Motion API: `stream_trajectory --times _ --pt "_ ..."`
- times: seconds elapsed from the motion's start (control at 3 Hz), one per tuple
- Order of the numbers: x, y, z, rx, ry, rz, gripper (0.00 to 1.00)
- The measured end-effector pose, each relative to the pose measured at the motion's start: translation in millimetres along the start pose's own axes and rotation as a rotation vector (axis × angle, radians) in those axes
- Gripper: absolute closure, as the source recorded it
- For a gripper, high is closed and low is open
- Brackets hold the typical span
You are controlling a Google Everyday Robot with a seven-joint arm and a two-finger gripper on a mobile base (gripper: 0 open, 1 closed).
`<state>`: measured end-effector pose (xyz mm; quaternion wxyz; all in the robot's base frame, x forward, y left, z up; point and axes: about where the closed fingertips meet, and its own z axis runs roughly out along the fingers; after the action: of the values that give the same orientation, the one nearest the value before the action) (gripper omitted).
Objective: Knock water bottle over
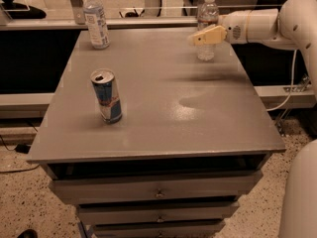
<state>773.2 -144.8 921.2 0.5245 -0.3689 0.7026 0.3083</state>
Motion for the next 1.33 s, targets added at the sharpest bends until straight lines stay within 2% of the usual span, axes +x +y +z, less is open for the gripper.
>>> stream_trajectory --times 0.33,0.67,1.0,1.33 --pt "-6 32 9 -0.085 -0.058 0.024 0.0" --pt "-16 64 12 -0.166 -0.103 0.02 0.0" --pt "-19 84 10 -0.211 -0.12 0.012 0.0" --pt "-19 90 4 -0.222 -0.12 -0.002 0.0"
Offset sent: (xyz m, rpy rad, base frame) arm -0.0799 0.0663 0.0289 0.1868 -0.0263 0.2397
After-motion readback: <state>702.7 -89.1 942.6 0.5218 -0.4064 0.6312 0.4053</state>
